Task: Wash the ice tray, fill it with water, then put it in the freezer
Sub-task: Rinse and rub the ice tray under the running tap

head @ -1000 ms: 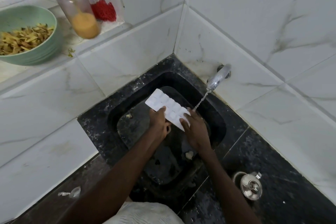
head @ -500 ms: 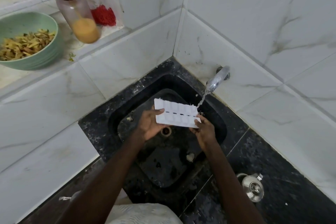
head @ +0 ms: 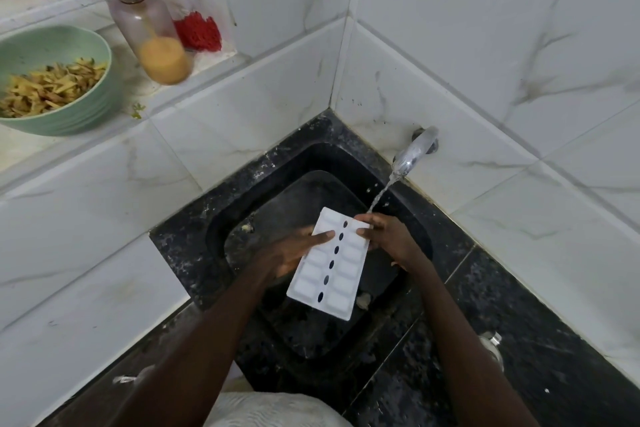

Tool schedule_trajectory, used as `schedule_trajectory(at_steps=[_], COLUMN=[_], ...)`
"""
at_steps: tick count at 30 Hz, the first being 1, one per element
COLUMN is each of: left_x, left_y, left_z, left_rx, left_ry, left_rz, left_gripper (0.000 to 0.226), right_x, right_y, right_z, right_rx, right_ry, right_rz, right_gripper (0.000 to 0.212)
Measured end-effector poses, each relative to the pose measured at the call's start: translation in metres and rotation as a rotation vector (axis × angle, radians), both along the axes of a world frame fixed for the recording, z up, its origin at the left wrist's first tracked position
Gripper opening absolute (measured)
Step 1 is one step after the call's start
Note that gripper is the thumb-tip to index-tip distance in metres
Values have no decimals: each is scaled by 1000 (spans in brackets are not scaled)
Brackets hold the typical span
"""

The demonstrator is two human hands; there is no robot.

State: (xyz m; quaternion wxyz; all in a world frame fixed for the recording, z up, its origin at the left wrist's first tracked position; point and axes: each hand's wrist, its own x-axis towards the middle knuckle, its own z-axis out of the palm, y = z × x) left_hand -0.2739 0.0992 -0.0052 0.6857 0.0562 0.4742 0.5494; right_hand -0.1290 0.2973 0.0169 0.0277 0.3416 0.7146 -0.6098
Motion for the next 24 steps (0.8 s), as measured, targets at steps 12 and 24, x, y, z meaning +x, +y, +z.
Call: schedule_trajectory(at_steps=[12,24], left_x=[25,31], left_y=[20,30], left_z=[-5,-2], left_rx=[-105,-129], left_ry=[162,179], left_rz=[262,423], left_gripper=[39,36], right_x=[3,14], right_y=[-56,-51], right_z=[-13,-3], right_rx=[534,295], right_ry=[-38,-50], right_rz=[-302,-249], right_gripper=[23,47])
